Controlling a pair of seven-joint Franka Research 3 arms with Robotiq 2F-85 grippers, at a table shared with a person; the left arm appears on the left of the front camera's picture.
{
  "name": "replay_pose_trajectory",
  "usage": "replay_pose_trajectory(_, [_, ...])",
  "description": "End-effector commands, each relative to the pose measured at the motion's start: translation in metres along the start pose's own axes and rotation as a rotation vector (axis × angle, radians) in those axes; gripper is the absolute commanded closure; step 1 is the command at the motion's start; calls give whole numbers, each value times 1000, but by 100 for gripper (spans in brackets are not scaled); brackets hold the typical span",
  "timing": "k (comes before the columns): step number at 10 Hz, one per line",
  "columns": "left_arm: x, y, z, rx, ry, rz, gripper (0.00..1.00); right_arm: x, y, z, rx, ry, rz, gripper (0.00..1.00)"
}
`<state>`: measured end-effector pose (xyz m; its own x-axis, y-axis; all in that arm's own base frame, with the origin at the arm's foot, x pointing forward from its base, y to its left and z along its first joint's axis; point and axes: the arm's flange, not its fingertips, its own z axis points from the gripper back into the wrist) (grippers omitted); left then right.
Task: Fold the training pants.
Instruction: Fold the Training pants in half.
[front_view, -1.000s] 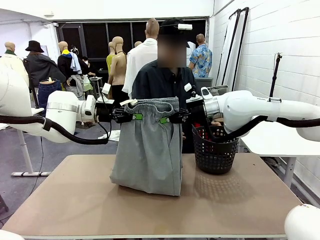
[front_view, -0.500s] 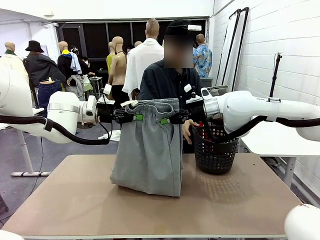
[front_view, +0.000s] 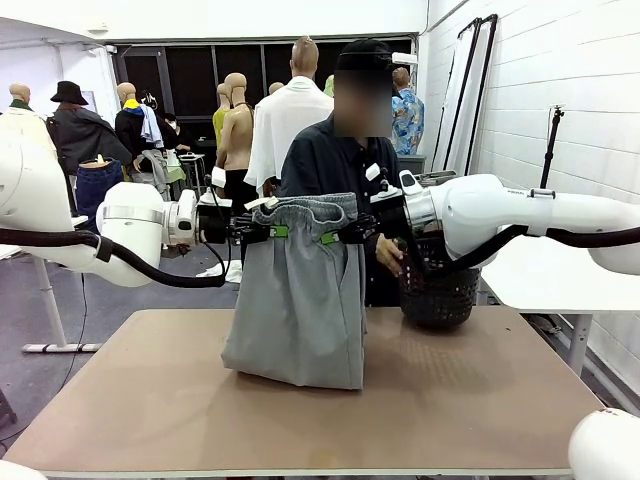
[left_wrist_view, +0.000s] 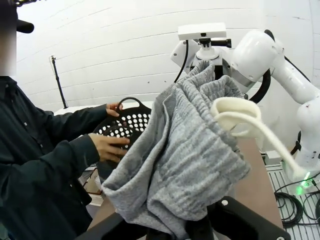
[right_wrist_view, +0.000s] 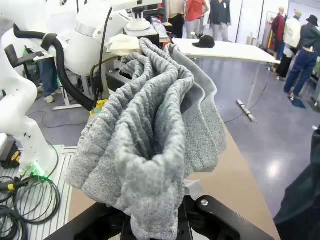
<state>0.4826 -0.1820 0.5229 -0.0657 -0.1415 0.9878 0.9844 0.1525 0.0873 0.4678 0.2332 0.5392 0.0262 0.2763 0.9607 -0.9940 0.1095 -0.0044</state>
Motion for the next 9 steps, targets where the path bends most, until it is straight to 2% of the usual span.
replay_pose_trajectory(1, [9, 4, -7, 51, -10, -16, 100, 13, -15, -8, 5, 15, 10, 100])
replay_pose_trajectory(9, [46, 65, -15, 252, -42, -128, 100, 69, -82, -10, -76, 54, 137, 100])
